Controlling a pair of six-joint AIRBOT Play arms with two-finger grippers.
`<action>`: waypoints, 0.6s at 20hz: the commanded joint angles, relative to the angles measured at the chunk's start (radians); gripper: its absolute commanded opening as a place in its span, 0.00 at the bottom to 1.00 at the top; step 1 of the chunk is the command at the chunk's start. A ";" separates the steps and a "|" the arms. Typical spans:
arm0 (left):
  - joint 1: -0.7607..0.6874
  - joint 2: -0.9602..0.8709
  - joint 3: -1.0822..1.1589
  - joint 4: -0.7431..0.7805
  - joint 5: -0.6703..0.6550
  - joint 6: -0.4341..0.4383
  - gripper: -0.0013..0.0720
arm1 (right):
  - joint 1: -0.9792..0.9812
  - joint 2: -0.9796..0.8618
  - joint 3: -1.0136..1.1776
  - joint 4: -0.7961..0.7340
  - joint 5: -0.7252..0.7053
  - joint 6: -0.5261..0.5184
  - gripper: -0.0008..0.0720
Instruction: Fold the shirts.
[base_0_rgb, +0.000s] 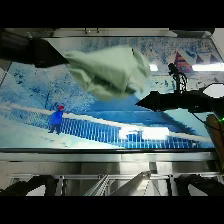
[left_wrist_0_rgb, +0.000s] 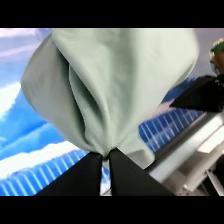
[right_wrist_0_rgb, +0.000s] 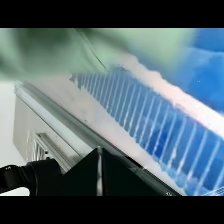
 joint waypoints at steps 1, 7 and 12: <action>-0.008 -0.035 -0.162 -0.015 0.003 -0.008 0.69 | 0.000 0.000 0.000 -0.001 -0.002 0.000 0.64; 0.034 -0.112 -0.244 0.044 0.006 -0.008 0.99 | -0.014 -0.021 0.000 -0.021 -0.021 -0.008 0.72; 0.034 -0.080 -0.477 0.186 0.019 0.000 0.99 | -0.272 -0.124 0.000 -0.163 -0.012 -0.012 0.73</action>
